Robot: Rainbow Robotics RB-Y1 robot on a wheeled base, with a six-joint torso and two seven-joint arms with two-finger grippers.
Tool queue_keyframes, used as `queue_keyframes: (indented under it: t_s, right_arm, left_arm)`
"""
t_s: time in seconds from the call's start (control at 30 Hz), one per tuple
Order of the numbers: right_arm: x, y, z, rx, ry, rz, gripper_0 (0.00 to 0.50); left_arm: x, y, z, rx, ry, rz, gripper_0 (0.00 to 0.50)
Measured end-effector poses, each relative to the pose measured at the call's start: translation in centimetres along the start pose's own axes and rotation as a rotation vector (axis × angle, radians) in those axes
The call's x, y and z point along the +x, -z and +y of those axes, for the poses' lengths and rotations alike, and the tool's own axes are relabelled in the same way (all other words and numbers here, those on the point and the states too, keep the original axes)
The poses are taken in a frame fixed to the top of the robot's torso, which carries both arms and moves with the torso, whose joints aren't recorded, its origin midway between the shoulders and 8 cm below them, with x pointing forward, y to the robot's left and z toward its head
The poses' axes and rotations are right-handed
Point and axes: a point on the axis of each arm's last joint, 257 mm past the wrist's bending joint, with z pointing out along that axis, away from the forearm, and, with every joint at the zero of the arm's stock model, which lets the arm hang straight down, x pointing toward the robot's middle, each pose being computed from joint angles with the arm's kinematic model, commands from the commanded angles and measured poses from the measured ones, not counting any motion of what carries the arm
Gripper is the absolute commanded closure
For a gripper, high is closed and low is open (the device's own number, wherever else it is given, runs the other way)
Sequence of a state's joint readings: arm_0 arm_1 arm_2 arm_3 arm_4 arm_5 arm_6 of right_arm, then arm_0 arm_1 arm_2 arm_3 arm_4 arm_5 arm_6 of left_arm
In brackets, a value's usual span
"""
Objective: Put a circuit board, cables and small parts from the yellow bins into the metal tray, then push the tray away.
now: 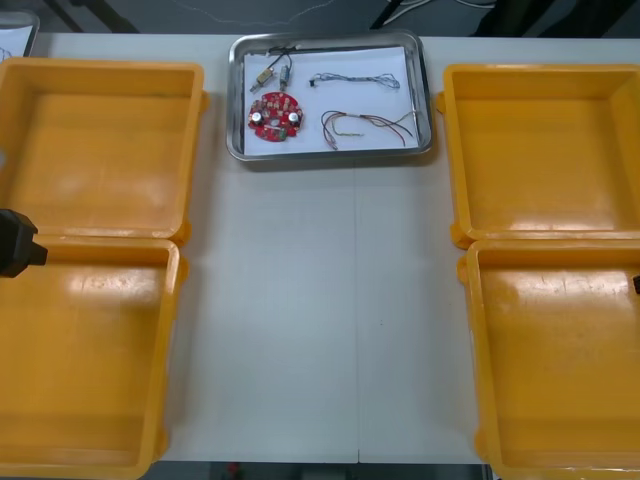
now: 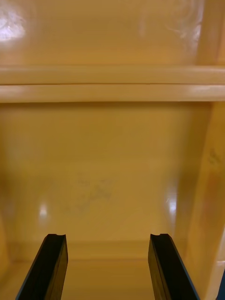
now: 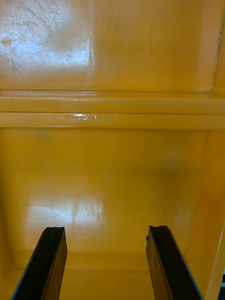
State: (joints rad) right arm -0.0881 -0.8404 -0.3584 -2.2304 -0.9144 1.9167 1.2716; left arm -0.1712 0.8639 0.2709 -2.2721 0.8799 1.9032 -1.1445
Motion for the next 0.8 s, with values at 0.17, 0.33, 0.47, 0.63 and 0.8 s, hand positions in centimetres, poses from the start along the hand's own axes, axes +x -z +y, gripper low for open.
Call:
queue_keyframes:
  t_s: [0.17, 0.33, 0.47, 0.63, 0.8]
  right_arm:
    - [0.6, -0.3, -0.6, 0.019, -0.012, 0.011, 0.0]
    - [0.7, -0.8, -0.7, 0.026, -0.033, 0.008, 0.0]
    - [0.8, -1.1, -0.4, 0.018, -0.045, 0.006, 0.0]
    - [0.3, -1.5, 0.0, 0.005, -0.06, -0.021, 0.0]
    - [-0.7, -1.8, 0.5, -0.012, -0.075, -0.065, 0.0]
  left_arm:
    - [0.0, 0.0, 0.0, 0.0, 0.0, 0.0, 0.0]
    - [0.0, 0.0, 0.0, 0.0, 0.0, 0.0, 0.0]
    - [0.0, 0.0, 0.0, 0.0, 0.0, 0.0, 0.0]
    - [0.0, 0.0, 0.0, 0.0, 0.0, 0.0, 0.0]
    - [0.0, 0.0, 0.0, 0.0, 0.0, 0.0, 0.0]
